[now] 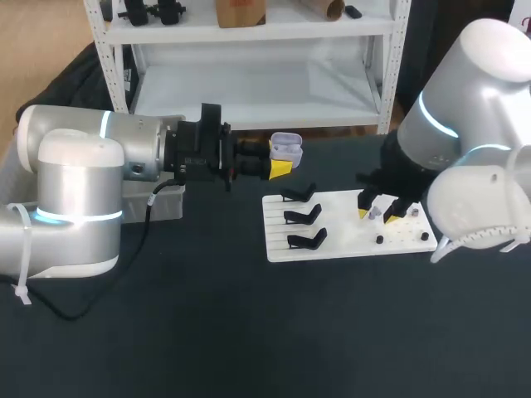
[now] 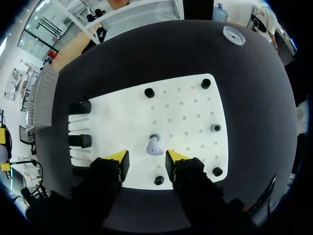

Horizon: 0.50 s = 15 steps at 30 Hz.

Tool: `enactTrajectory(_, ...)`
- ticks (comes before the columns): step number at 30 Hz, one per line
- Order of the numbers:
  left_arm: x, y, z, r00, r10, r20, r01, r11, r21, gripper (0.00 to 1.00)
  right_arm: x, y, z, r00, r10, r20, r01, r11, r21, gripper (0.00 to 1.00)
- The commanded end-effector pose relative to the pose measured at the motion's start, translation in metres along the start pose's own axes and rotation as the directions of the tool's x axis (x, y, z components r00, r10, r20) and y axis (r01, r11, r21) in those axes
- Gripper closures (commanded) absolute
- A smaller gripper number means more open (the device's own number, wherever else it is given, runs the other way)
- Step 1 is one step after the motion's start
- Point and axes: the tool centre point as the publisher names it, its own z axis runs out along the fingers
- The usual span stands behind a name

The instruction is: Pick up each earbud case from the left stands, insert the matching earbuds, close the lid, and place the case in the box.

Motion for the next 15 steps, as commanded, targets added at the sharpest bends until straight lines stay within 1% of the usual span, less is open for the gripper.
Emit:
enactTrajectory(1,0.0004,-0.0014,-0.0001,1.0,0.001,0.002,-0.001,1.0,-0.005,1.0,-0.0027,0.0,0.0026,1.0,0.001,-0.005,-0.001,1.0,-0.002,0.53)
enactTrajectory(7,0.0004,-0.0014,-0.0001,1.0,0.001,0.002,-0.001,1.0,-0.005,1.0,-0.0036,-0.0016,0.005,1.0,0.005,-0.007,-0.005,1.0,-0.005,0.55)
enactTrajectory(9,0.0004,-0.0014,-0.0001,1.0,0.001,0.002,-0.001,1.0,-0.005,1.0,-0.0043,-0.0021,0.0056,1.0,0.008,-0.007,-0.008,1.0,-0.004,0.6)
enactTrajectory(15,0.0004,-0.0014,-0.0001,1.0,0.001,0.002,-0.001,1.0,-0.005,1.0,-0.0038,-0.0035,0.0048,1.0,0.01,-0.009,-0.01,1.0,0.0,0.6)
